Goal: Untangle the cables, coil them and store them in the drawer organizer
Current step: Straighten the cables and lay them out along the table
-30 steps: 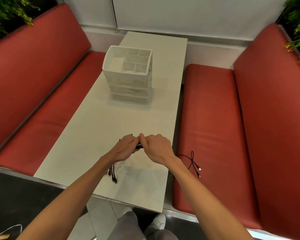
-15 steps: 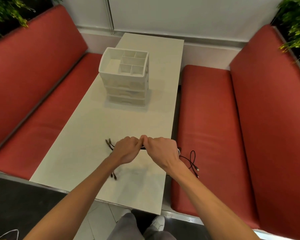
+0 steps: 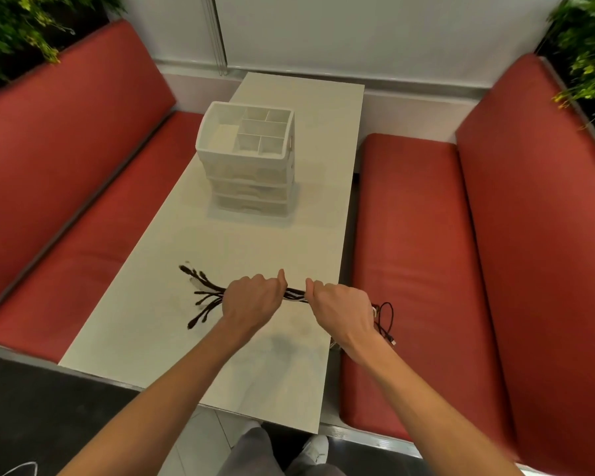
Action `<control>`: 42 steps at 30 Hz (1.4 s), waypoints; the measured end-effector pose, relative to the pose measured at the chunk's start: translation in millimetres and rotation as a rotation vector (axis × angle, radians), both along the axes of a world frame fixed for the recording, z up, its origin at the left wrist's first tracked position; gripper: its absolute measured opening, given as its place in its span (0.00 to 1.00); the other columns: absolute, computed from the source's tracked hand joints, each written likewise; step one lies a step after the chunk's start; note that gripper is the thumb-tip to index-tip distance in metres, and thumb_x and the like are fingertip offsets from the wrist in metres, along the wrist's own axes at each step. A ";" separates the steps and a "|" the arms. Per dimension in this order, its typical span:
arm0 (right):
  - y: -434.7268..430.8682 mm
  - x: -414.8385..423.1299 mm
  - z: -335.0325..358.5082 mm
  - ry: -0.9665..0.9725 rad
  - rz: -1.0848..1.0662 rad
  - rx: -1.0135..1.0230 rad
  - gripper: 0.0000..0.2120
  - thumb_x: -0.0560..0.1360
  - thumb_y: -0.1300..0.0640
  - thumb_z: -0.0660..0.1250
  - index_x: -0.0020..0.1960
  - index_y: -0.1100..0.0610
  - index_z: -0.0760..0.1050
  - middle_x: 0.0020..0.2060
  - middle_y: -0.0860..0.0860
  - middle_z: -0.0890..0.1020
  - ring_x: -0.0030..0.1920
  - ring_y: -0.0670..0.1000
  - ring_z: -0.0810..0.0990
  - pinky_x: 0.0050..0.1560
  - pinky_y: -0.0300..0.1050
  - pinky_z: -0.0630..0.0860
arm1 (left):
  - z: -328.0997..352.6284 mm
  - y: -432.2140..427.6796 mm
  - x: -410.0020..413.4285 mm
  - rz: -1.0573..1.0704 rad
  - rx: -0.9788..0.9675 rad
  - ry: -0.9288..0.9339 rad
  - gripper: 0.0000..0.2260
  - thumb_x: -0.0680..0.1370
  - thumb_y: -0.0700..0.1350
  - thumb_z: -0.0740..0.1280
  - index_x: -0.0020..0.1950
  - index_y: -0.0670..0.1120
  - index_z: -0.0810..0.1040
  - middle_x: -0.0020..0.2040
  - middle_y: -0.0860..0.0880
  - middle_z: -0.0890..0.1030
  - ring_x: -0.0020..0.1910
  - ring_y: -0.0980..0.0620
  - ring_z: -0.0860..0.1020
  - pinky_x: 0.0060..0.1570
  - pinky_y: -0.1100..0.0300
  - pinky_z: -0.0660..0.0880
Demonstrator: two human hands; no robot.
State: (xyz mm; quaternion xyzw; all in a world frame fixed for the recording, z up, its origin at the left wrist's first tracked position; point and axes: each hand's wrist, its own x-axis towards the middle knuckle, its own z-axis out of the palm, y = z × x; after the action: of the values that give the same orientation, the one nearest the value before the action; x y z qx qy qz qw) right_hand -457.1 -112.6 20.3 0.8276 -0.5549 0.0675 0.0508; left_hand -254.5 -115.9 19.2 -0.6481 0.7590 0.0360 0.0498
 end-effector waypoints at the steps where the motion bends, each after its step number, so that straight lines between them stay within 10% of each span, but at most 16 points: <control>1: -0.5 -1.8 -5.2 -0.004 -0.017 0.014 0.11 0.68 0.65 0.74 0.39 0.53 0.73 0.22 0.48 0.65 0.17 0.54 0.65 0.25 0.34 0.50 | -0.3 0.9 0.2 -0.007 0.034 -0.026 0.27 0.83 0.53 0.50 0.38 0.48 0.86 0.23 0.44 0.75 0.19 0.40 0.75 0.24 0.58 0.61; 3: -1.9 -8.8 -14.9 -0.012 -0.024 0.040 0.11 0.69 0.64 0.77 0.41 0.54 0.75 0.22 0.47 0.63 0.18 0.54 0.62 0.26 0.34 0.48 | -1.1 6.2 0.3 -0.062 0.049 -0.023 0.28 0.86 0.54 0.46 0.50 0.50 0.85 0.32 0.44 0.79 0.30 0.38 0.79 0.29 0.54 0.65; 6: -0.7 -18.2 -26.6 -0.117 -0.099 0.075 0.17 0.77 0.56 0.77 0.35 0.52 0.72 0.20 0.48 0.67 0.18 0.55 0.65 0.22 0.38 0.56 | -12.1 5.2 10.6 0.054 0.359 0.414 0.31 0.85 0.68 0.47 0.36 0.48 0.71 0.33 0.50 0.75 0.34 0.46 0.73 0.41 0.52 0.69; 12: 0.0 -37.2 -35.4 -0.238 -0.236 0.103 0.29 0.88 0.46 0.58 0.31 0.53 0.53 0.21 0.49 0.66 0.24 0.56 0.68 0.26 0.44 0.59 | -3.8 12.6 35.8 0.039 0.712 0.859 0.27 0.85 0.68 0.51 0.39 0.49 0.68 0.32 0.53 0.65 0.31 0.52 0.60 0.34 0.60 0.62; 15: -0.5 -41.3 -41.6 -0.157 -0.209 0.165 0.30 0.86 0.48 0.63 0.31 0.53 0.55 0.21 0.49 0.64 0.23 0.56 0.67 0.26 0.43 0.56 | 0.7 16.1 30.0 -0.109 0.623 0.672 0.23 0.87 0.63 0.50 0.43 0.49 0.68 0.35 0.52 0.69 0.34 0.51 0.65 0.38 0.57 0.66; 19: 4.6 -32.9 -68.0 -0.003 -0.067 0.190 0.18 0.67 0.59 0.85 0.32 0.52 0.75 0.18 0.48 0.69 0.16 0.56 0.69 0.23 0.37 0.55 | -6.8 27.3 8.7 -0.245 0.202 -0.119 0.18 0.89 0.56 0.49 0.60 0.48 0.74 0.51 0.45 0.81 0.45 0.40 0.81 0.40 0.51 0.68; 22: 7.0 -27.0 -78.0 0.135 -0.082 0.304 0.10 0.70 0.57 0.82 0.49 0.51 0.85 0.23 0.47 0.76 0.20 0.54 0.75 0.19 0.40 0.57 | -19.0 35.1 7.7 -0.259 0.108 -0.255 0.16 0.84 0.58 0.66 0.48 0.47 0.81 0.38 0.48 0.84 0.33 0.44 0.84 0.29 0.56 0.65; 25: 2.2 -29.0 -77.4 0.157 0.080 0.376 0.16 0.81 0.63 0.66 0.67 0.51 0.72 0.45 0.52 0.82 0.40 0.60 0.82 0.28 0.50 0.68 | -32.5 34.8 21.6 -0.302 -0.035 -0.183 0.18 0.73 0.56 0.81 0.35 0.47 0.77 0.23 0.51 0.74 0.16 0.46 0.73 0.23 0.62 0.56; 32: -12.6 -0.2 -26.9 -0.424 0.120 0.625 0.20 0.90 0.46 0.49 0.71 0.49 0.75 0.65 0.51 0.82 0.63 0.56 0.81 0.65 0.56 0.75 | -26.8 38.6 35.6 -0.463 -0.180 -0.156 0.26 0.88 0.57 0.44 0.44 0.47 0.75 0.28 0.51 0.73 0.18 0.47 0.72 0.23 0.58 0.56; 37: -7.9 26.5 14.9 -0.605 0.165 1.122 0.36 0.89 0.38 0.44 0.47 0.57 0.84 0.38 0.48 0.84 0.36 0.44 0.79 0.47 0.35 0.73 | -15.0 38.1 28.7 -0.625 -0.293 -0.213 0.14 0.87 0.50 0.58 0.57 0.42 0.78 0.38 0.47 0.79 0.27 0.47 0.77 0.28 0.53 0.66; 42: -2.2 28.6 25.8 -0.516 0.198 1.198 0.40 0.86 0.30 0.41 0.48 0.57 0.81 0.32 0.46 0.69 0.35 0.49 0.67 0.45 0.46 0.68 | -13.3 44.9 43.4 -0.618 -0.306 -0.057 0.12 0.87 0.44 0.54 0.60 0.44 0.76 0.44 0.48 0.77 0.36 0.47 0.76 0.38 0.52 0.72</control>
State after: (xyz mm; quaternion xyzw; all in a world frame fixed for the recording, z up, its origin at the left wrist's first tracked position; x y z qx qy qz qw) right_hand -428.4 -114.8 46.1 0.7172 -0.4120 -0.0523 -0.5597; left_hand -211.1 -71.0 5.9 -0.3884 0.9144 -0.1130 -0.0181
